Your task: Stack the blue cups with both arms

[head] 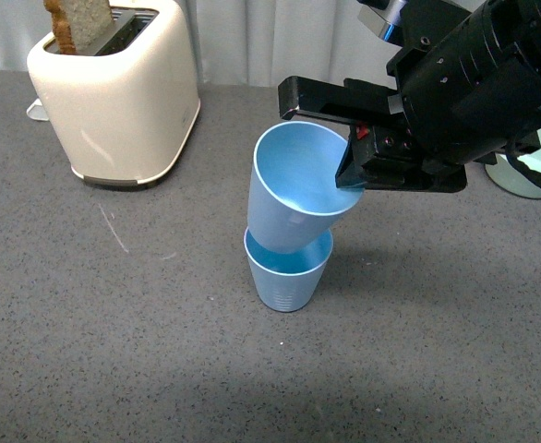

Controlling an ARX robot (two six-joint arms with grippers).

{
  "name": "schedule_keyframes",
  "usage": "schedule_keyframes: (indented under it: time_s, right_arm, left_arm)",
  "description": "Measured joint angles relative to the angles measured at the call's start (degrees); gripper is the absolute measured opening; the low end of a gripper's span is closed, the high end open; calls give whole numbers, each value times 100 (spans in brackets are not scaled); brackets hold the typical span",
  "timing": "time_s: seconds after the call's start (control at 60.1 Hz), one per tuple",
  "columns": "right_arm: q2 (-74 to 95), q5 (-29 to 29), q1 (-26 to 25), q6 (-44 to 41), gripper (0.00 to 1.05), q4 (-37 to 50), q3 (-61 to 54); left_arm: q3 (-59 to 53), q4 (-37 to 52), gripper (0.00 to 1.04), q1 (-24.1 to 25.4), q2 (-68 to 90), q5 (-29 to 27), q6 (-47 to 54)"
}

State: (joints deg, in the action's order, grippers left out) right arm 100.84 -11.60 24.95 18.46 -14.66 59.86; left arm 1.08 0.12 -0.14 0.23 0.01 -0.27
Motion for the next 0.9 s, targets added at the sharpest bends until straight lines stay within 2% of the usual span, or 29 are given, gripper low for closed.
schedule_keyframes:
  time_s: [0.216, 0.4, 0.466, 0.499, 0.566, 0.616, 0.649, 0.716, 0.766, 0.816, 0.899]
  right_arm:
    - [-66, -24, -44, -22, 50, 173, -46]
    - [-516, 608, -90, -365, 80, 470, -271]
    - [-605, 684, -116, -463, 94, 483, -295]
    - [-612, 688, -125, -474, 97, 483, -299]
    - [-601, 750, -136, -522, 94, 511, -319]
    - [-586, 1663, -85, -809, 87, 1869, -817]
    - [-595, 2468, -85, -1126, 80, 3191, -1368]
    - [-704, 3084, -175, -1467, 70, 5125, -2284]
    - [-905, 3141, -343, -1606, 61, 6306, -2861]
    - [-1224, 3073, -509, -1690, 52, 7090, -3250]
    - [-1773, 2894, -756, -1762, 38, 7536, -3685]
  left_arm:
    - [0, 0, 98, 0, 0, 0, 0]
    - [0, 0, 98, 0, 0, 0, 0]
    - [0, 0, 98, 0, 0, 0, 0]
    - [0, 0, 98, 0, 0, 0, 0]
    - [0, 0, 98, 0, 0, 0, -2]
    - [0, 0, 98, 0, 0, 0, 0]
    - [0, 0, 98, 0, 0, 2, 0]
    - [0, 0, 98, 0, 0, -11, 0]
    - [0, -2, 98, 0, 0, -20, 0]
    - [0, -2, 98, 0, 0, -17, 0]
    - [0, -4, 98, 0, 0, -13, 0]
